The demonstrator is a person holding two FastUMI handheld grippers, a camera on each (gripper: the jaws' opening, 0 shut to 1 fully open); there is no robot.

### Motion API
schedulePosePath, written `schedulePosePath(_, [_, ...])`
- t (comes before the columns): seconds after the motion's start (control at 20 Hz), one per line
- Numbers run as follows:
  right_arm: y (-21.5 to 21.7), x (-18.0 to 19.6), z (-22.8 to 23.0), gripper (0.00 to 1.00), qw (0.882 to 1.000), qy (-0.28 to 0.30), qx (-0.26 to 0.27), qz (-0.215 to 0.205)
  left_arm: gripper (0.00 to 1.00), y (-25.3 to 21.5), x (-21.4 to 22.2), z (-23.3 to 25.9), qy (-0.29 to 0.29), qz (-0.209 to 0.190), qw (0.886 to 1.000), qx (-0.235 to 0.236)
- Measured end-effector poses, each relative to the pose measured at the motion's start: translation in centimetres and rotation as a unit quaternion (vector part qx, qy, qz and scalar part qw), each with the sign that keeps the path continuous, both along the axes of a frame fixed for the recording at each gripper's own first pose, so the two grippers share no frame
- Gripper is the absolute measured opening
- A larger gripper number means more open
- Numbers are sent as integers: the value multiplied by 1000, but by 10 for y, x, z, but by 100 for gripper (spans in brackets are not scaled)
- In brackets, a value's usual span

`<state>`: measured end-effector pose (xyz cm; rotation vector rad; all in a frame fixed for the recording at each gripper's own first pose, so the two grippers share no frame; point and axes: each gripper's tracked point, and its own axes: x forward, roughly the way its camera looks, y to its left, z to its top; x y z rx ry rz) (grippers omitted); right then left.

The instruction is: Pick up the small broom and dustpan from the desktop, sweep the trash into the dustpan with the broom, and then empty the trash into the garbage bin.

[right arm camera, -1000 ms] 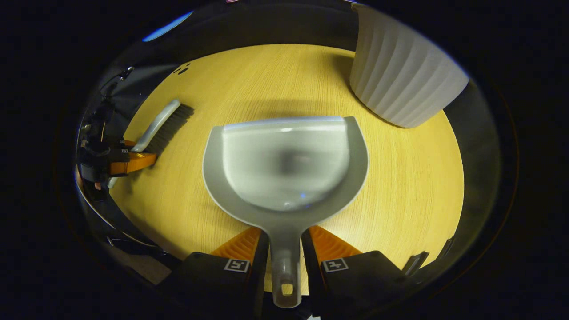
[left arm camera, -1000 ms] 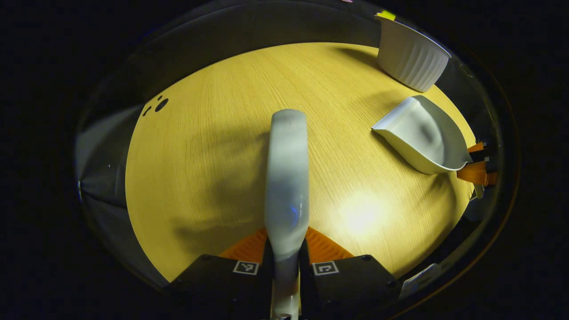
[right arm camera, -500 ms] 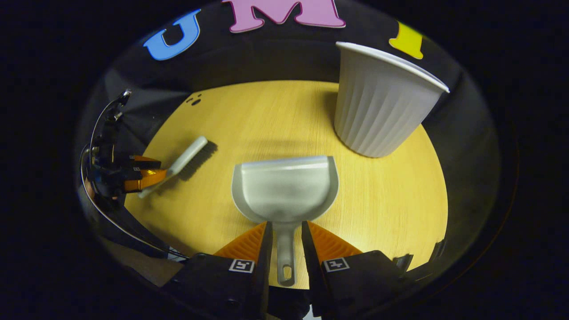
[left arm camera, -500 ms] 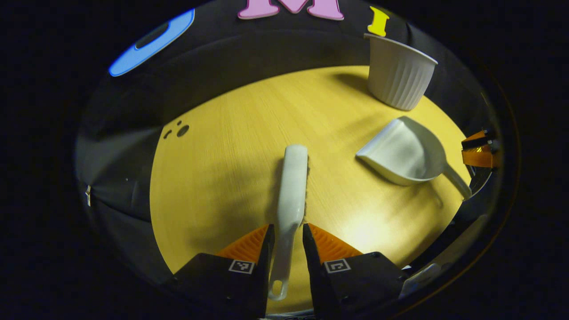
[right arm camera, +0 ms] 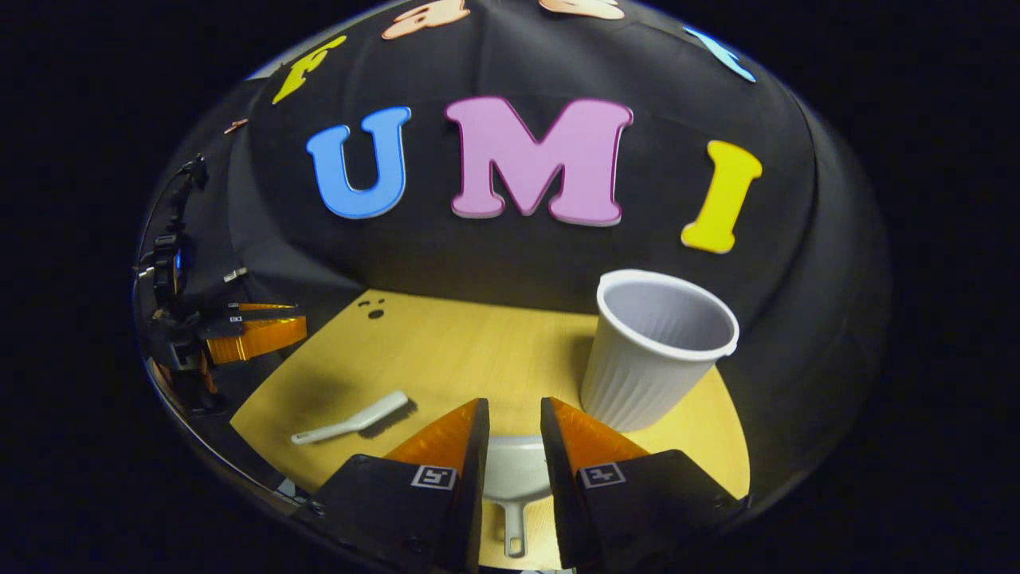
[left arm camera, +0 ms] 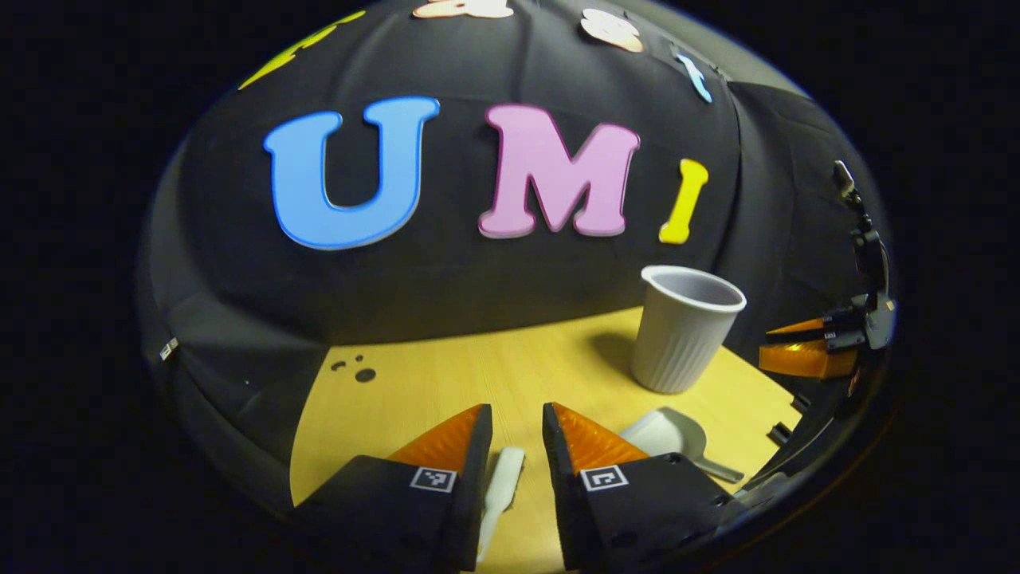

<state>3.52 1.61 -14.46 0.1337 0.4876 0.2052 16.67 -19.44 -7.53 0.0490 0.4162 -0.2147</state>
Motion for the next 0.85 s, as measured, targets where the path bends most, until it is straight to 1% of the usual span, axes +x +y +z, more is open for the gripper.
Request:
schedulePosePath(0.1, [-3, 1, 22, 41, 999, -35, -16, -4, 42, -1, 8, 31, -35, 1, 999, 7])
schedulePosePath(0.15, [0, 2, 28, 39, 999, -44, -21, 0, 42, 2, 2, 39, -48, -3, 999, 8])
schedulePosePath(0.2, [2, 4, 32, 42, 999, -49, -24, 3, 42, -1, 1, 44, -56, -6, 998, 7])
schedulePosePath(0.25, [4, 4, 35, 42, 998, -49, -25, 8, 42, -6, -1, 48, -59, -10, 998, 2])
schedulePosePath(0.45, [7, 6, 35, 42, 999, -50, -1, 11, 42, -22, -2, 46, -47, -10, 999, -13])
schedulePosePath(0.55, [5, 6, 33, 43, 999, -52, 3, 12, 42, -20, -4, 45, -43, 2, 999, -17])
schedulePosePath(0.7, [4, 8, 31, 46, 999, -51, 10, 17, 42, -20, -7, 44, -42, 16, 999, -18])
schedulePosePath(0.85, [-6, 5, 31, 47, 999, -48, 17, 8, 42, -29, -10, 41, -38, 16, 999, -20])
